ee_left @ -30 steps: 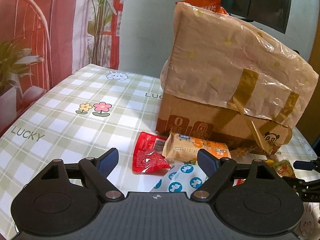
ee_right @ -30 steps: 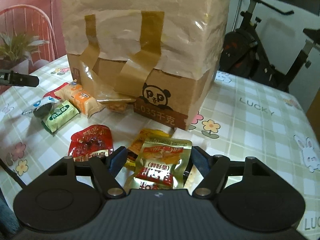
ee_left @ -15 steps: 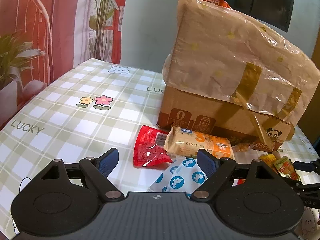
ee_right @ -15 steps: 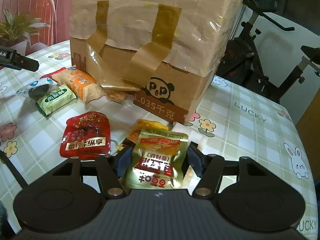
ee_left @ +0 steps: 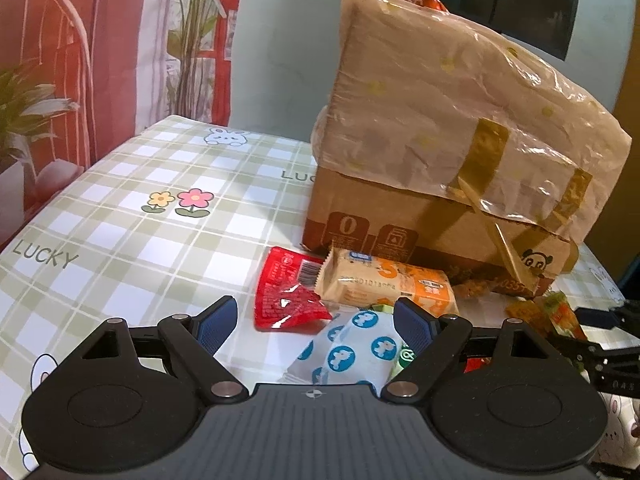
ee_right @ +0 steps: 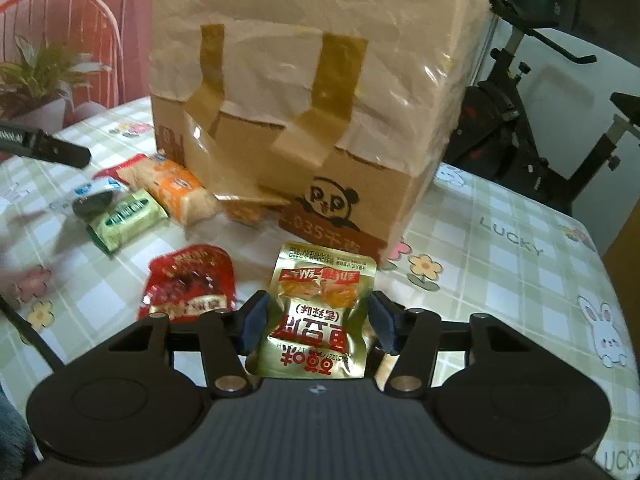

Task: Organize snacks
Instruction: 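Grasp the blue-dotted white packet with the left tool while the right tool grasps the gold packet, then lift both packets over the box and open both tools to drop them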

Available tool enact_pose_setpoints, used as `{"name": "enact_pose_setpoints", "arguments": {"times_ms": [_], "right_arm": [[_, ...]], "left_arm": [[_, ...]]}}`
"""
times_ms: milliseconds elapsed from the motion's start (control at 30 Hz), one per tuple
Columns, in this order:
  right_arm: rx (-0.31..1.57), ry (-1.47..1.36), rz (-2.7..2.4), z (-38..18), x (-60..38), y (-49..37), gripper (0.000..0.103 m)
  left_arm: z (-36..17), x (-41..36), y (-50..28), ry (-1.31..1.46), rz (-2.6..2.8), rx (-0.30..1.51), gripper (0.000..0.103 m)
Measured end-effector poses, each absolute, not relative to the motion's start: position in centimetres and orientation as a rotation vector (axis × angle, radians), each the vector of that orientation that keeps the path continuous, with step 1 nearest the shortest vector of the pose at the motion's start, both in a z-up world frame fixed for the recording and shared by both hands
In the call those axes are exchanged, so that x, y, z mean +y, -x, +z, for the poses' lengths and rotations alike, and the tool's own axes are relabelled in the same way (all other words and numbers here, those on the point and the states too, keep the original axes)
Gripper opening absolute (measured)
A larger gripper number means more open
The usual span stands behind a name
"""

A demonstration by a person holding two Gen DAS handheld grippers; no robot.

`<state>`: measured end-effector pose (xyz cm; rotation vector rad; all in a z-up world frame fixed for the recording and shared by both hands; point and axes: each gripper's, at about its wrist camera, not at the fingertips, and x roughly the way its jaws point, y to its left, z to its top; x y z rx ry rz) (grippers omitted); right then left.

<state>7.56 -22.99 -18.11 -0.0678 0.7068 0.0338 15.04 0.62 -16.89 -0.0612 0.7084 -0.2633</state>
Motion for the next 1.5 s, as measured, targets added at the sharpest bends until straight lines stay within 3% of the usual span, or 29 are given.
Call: {"name": "enact_pose_setpoints", "arguments": {"times_ms": [533,967,1233,1500], "right_arm": [[0.691,0.037,0.119,-18.2,-21.8,-8.8,0.057],[0.692,0.006,0.112,-18.5,-22.0,-8.4,0.057],[0.684,0.002,0.108,-18.3,-22.1,-8.0,0.057],[0.661,-0.009,0.132,-17.4,-21.9,-7.8,0.057]], "left_arm": [[-18.0,-0.8,-16.1,0.046,-0.336,0.743,0.088],[-20.6,0.2,-16.5,0.133,-0.368,0.786,0.081],[-19.7,0.6,-15.9,0.114,-0.370,0.772,0.052],[-17.4,0.5,-14.6,0.102,-0.406,0.697,0.051]]}}
